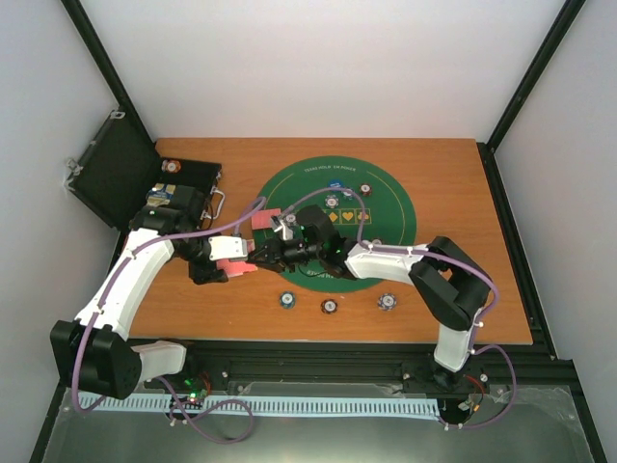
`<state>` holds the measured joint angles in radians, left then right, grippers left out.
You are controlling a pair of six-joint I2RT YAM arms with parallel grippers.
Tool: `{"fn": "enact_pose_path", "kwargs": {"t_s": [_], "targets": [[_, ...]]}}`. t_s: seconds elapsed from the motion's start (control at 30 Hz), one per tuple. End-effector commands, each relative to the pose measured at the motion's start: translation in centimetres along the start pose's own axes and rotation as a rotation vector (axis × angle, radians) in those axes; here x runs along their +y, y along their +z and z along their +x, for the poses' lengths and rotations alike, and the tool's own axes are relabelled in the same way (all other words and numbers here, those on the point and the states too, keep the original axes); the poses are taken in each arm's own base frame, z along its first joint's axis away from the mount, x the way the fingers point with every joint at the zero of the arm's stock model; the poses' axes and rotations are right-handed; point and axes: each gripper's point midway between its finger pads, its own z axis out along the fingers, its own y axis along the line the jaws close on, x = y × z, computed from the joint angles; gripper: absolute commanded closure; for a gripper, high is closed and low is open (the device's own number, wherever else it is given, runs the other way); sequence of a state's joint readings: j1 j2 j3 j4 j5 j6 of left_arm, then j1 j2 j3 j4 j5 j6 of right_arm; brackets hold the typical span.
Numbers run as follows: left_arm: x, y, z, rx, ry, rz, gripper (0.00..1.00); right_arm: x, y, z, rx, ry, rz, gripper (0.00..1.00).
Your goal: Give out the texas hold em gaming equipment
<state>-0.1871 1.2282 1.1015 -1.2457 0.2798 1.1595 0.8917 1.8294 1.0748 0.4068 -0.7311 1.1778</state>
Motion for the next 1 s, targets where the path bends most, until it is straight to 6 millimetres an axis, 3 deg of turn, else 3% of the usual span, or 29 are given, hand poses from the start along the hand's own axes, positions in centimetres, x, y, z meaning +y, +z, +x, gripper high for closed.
{"fn": "enact_pose_path", "kwargs": {"t_s": [0.0, 0.17, 0.37, 0.57, 0.8, 0.97], "targets": [[0.3, -0.8, -0.6, -0.029, 0.035, -0.036, 0.93, -1.4, -1.2, -0.1, -0.021, 0.010, 0.063, 0.88], [0.4, -0.7, -0.6, -0.028, 0.033, -0.037, 0.93, -1.0, -1.8, -0.4, -0.031, 0.012, 0.055, 0.97], [0.5, -0.6, -0.5, -0.020, 0.030, -0.040, 0.94, 0.0, -3.2, -1.1, -0.057, 0.015, 0.015, 0.97], [0.5, -0.4, -0.3, -0.010, 0.032, -0.035, 0.93, -0.2, -8.9, -4.8, -0.152, 0.012, 0.030, 0.97], [0.4, 0.1, 0.8, 0.052, 0.031, -0.004, 0.94, -4.6, -15.8, -10.6, -0.242, 0.052, 0.119, 0.97], [0.3, -0.1, 0.9, 0.066, 0.031, 0.014, 0.94, -9.1, -19.1, -16.1, -0.283, 0.095, 0.215, 0.97]]}}
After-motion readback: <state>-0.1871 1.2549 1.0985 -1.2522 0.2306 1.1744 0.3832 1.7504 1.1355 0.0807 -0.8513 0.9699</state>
